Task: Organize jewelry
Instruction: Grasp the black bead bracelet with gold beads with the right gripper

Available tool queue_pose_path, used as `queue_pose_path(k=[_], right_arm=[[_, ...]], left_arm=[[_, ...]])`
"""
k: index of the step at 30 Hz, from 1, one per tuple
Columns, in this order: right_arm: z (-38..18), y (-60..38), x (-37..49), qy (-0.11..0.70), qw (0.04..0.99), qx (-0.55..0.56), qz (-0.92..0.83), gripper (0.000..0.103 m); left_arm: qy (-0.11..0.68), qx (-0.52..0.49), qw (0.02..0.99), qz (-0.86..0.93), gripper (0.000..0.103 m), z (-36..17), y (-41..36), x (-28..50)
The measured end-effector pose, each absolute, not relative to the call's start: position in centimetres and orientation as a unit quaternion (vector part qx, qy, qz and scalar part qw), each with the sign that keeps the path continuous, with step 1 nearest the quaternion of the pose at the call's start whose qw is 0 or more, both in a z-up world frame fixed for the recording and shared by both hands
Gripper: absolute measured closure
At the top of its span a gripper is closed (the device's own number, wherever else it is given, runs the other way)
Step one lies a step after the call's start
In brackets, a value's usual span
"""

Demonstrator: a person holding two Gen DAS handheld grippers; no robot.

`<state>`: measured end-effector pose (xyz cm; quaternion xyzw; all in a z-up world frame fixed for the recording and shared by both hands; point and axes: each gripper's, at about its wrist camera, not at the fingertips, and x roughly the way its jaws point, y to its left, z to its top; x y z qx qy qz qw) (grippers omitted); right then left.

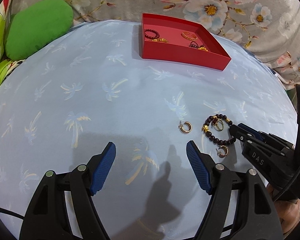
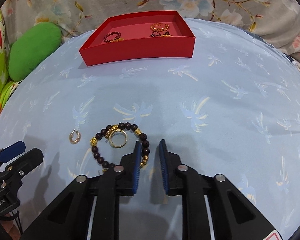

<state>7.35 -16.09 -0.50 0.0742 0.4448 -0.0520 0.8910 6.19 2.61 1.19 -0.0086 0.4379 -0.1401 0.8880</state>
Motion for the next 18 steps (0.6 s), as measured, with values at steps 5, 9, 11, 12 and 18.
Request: queue_pose_path(k=[5, 9, 11, 12, 18], right_arm=[[-0.4, -17.2, 7.1, 0.445, 0.889, 0.093, -0.056, 0.096], [0.3, -18.3, 6.3, 0.435, 0.890, 0.120, -0.057, 0.096], [0.8, -18.7, 5.8, 0.430, 0.892, 0.127, -0.056, 0.096], [1.0, -18.8, 5.6, 0.427, 0.893, 0.130, -0.054, 0.096], [2.2, -19.2, 4.3, 0.415, 0.898, 0.140, -0.045, 0.096]], left_arm=[[0.438, -0.004, 0.887, -0.144, 0.034, 1.1, 2.3, 6.2], [0.437, -0.002, 0.887, -0.148, 0.034, 1.3, 2.0, 6.1], [0.437, -0.002, 0.887, -0.149, 0.034, 1.3, 1.6, 6.2], [0.436, -0.002, 0.887, -0.151, 0.034, 1.3, 1.4, 6.2], [0.441, 0.003, 0.884, -0.156, 0.034, 1.1, 0.3, 6.5]])
